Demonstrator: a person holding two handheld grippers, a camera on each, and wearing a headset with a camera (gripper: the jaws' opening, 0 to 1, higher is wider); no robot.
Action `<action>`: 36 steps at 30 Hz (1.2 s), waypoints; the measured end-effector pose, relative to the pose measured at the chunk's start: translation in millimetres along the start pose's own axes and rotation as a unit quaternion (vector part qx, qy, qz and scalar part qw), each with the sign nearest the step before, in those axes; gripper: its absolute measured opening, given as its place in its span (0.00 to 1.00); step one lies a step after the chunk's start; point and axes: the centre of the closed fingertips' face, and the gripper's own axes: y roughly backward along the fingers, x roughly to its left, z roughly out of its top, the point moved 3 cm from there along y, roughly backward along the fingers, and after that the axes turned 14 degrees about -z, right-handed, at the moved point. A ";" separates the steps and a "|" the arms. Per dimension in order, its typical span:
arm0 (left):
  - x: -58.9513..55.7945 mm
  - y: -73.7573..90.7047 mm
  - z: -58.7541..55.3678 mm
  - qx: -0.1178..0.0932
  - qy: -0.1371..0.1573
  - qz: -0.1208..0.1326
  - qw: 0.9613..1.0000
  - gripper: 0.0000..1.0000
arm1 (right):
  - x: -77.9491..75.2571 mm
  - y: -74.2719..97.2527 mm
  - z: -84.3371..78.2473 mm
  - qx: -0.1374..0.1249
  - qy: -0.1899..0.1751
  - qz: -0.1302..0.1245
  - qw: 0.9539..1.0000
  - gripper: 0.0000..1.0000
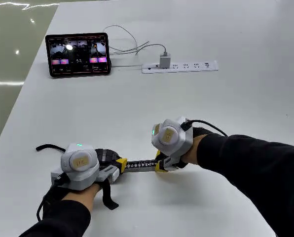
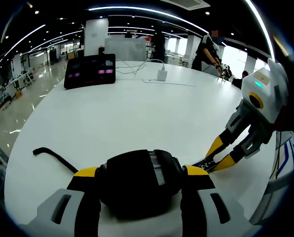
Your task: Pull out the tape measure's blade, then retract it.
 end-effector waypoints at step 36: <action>0.1 1.6 -0.2 -0.001 0.010 -0.015 1.000 0.60 | 4.1 -5.5 12.1 -0.013 -0.012 0.008 1.000 0.09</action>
